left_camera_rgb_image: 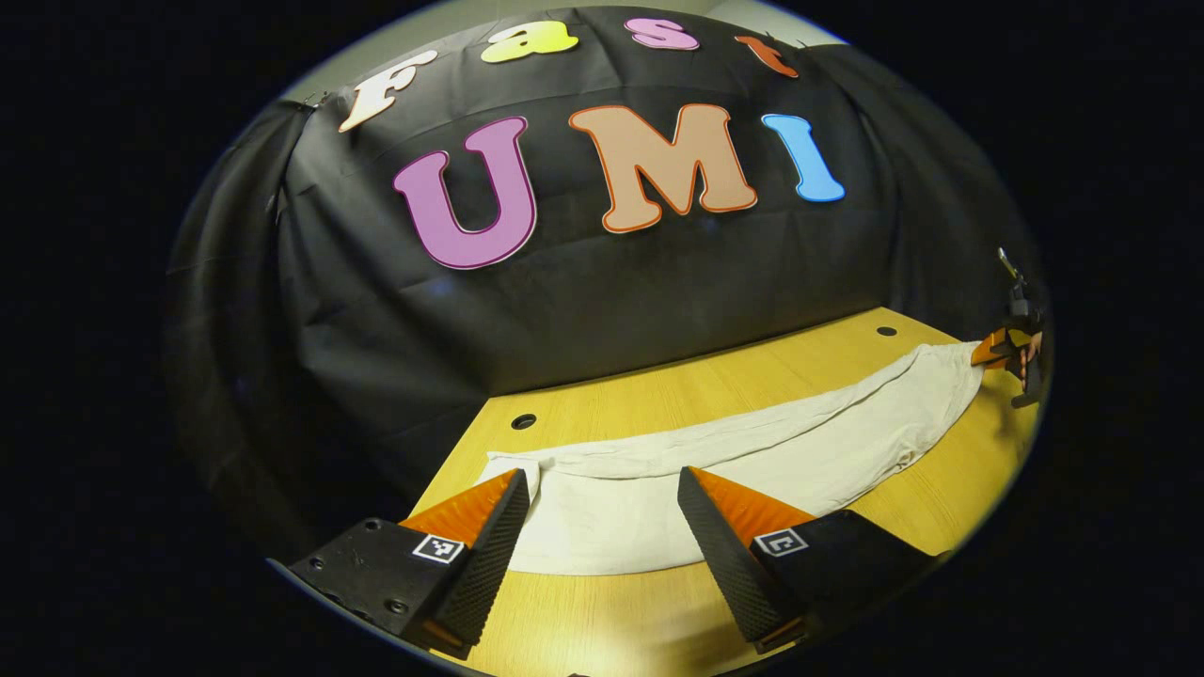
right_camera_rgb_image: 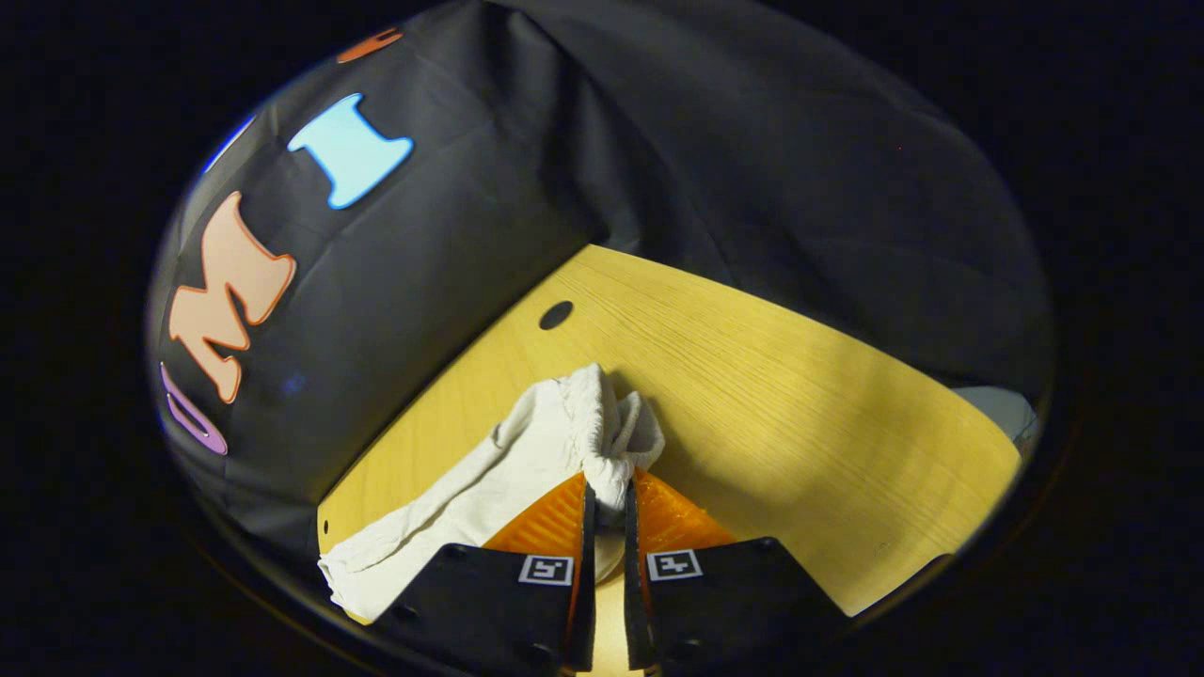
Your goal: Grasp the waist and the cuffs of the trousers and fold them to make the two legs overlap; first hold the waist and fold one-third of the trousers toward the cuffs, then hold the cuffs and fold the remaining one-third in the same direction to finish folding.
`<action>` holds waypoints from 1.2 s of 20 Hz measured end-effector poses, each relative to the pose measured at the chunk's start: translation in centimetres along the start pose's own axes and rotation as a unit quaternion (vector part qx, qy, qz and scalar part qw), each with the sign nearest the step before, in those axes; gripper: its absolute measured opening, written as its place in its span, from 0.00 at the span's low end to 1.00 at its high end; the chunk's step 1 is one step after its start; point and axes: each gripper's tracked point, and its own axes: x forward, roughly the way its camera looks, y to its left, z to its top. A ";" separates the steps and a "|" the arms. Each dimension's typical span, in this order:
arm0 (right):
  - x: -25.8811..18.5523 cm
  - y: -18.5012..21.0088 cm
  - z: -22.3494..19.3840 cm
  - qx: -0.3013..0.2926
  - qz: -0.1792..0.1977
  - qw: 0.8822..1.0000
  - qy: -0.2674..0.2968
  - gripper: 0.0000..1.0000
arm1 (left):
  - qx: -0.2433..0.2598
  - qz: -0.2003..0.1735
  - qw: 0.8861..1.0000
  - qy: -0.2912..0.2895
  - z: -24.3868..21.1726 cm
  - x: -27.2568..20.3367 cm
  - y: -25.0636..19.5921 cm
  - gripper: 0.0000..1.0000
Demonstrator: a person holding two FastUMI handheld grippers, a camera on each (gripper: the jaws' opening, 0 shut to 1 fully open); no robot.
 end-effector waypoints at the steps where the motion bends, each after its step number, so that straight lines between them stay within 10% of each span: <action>1: -0.5 1.2 0.5 -0.006 0.008 1.000 -0.008 0.15 | -0.001 -0.004 1.000 -0.004 0.2 0.1 0.2 0.95; 24: -8.1 30.3 -4.3 -0.078 0.176 0.979 -0.058 0.15 | -0.045 -0.006 0.999 0.010 -4.6 1.4 12.5 0.96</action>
